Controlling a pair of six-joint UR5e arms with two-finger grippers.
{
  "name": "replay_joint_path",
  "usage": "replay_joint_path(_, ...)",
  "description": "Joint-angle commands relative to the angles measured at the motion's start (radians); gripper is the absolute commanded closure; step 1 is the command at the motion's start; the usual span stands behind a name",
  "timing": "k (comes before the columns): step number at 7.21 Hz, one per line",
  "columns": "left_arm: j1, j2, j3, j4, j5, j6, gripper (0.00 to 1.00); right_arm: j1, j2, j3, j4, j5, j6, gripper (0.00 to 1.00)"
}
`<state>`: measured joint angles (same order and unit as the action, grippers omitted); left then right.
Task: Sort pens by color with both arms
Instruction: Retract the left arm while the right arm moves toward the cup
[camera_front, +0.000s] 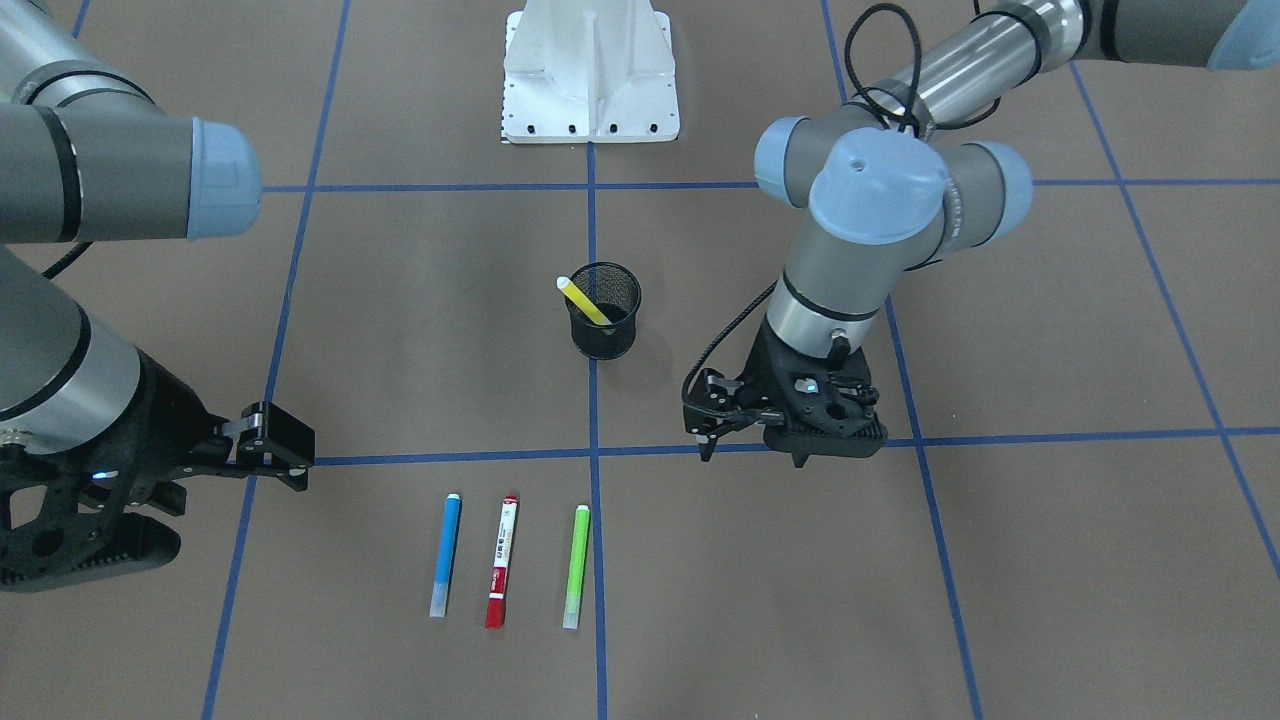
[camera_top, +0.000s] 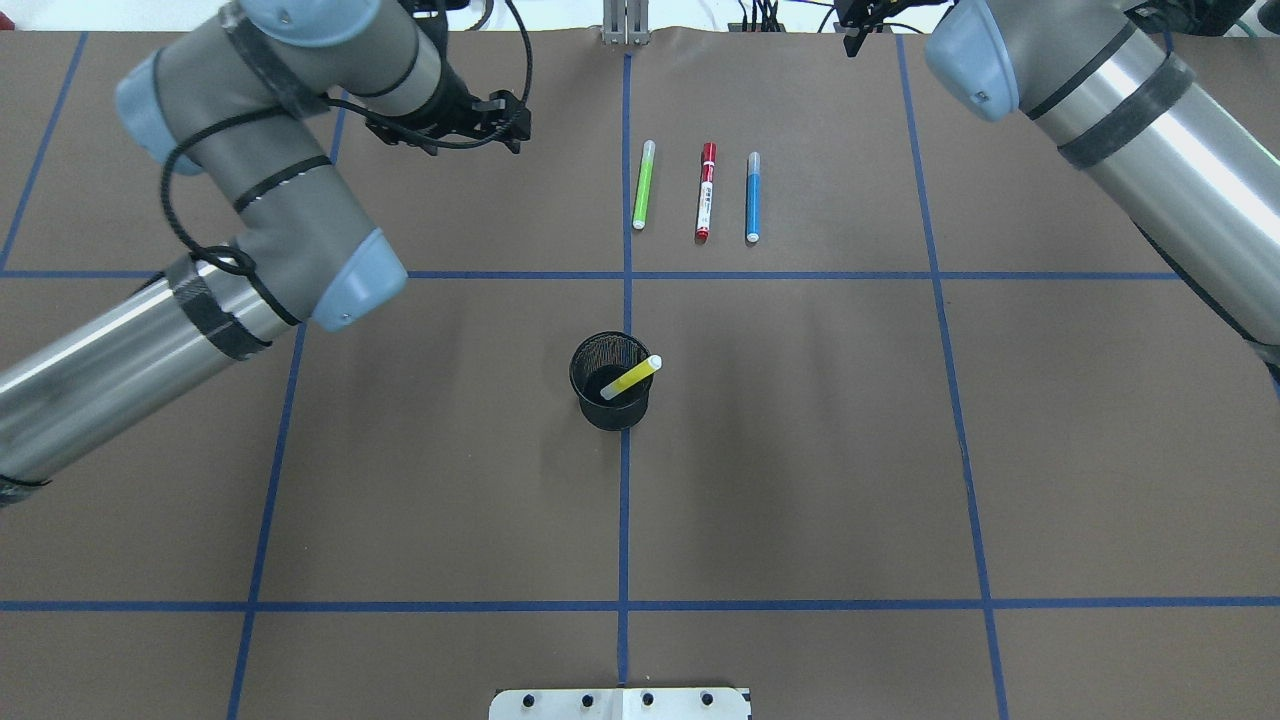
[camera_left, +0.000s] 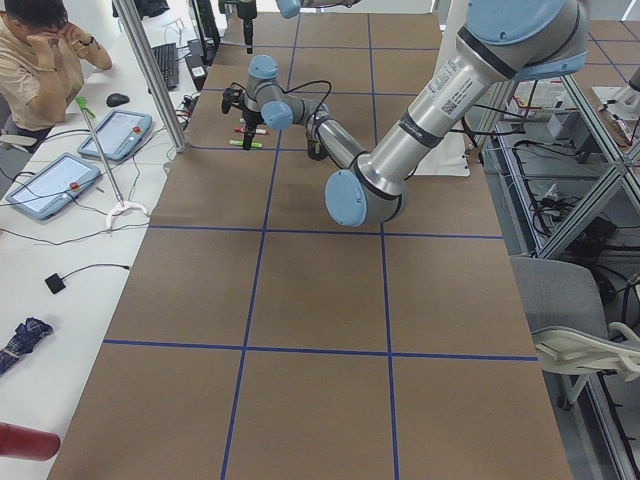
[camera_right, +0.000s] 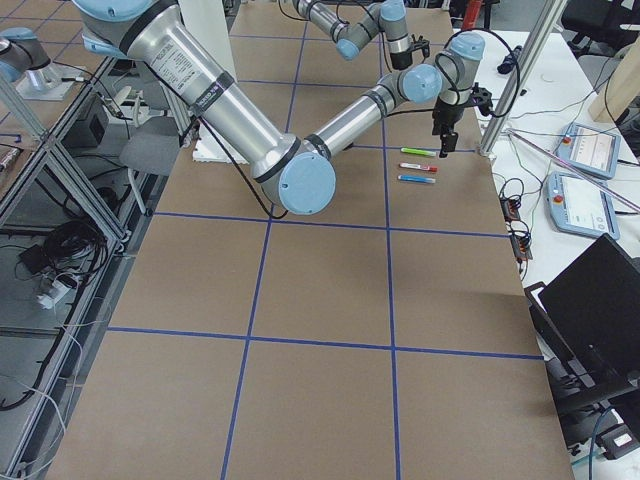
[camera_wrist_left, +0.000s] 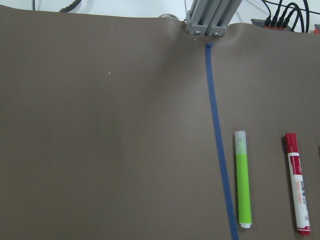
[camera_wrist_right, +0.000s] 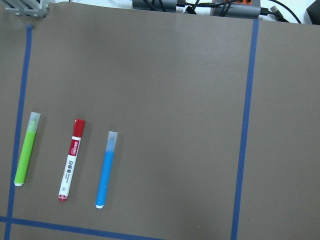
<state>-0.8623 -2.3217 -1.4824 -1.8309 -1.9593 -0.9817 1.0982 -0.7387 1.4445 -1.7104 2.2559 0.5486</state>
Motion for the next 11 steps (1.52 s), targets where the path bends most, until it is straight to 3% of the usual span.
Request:
replay_joint_path(1,-0.066,0.086,-0.186,0.210,-0.055,0.165,0.00,-0.049,-0.004,0.056,-0.003,0.025,0.039,0.02)
replay_joint_path(3,-0.139,0.143,-0.225,0.252,-0.160,0.262,0.00,-0.087,0.001,0.059,-0.006,0.117,0.137,0.01)
replay_joint_path(5,-0.225,0.223,-0.225,0.298,-0.277,0.360,0.00,-0.156,0.004,0.077,-0.044,0.120,0.166,0.01)
replay_joint_path(7,-0.308,0.225,-0.242,0.536,-0.288,0.640,0.00,-0.204,0.015,0.108,-0.061,0.116,0.241,0.01)
replay_joint_path(9,-0.385,0.272,-0.248,0.575,-0.291,0.829,0.00,-0.280,0.019,0.103,-0.090,0.114,0.240,0.01)
replay_joint_path(10,-0.386,0.281,-0.260,0.576,-0.290,0.834,0.00,-0.314,0.037,0.084,-0.113,0.114,0.237,0.01)
replay_joint_path(11,-0.388,0.285,-0.272,0.576,-0.289,0.834,0.00,-0.342,0.120,0.010,-0.180,0.114,0.228,0.01)
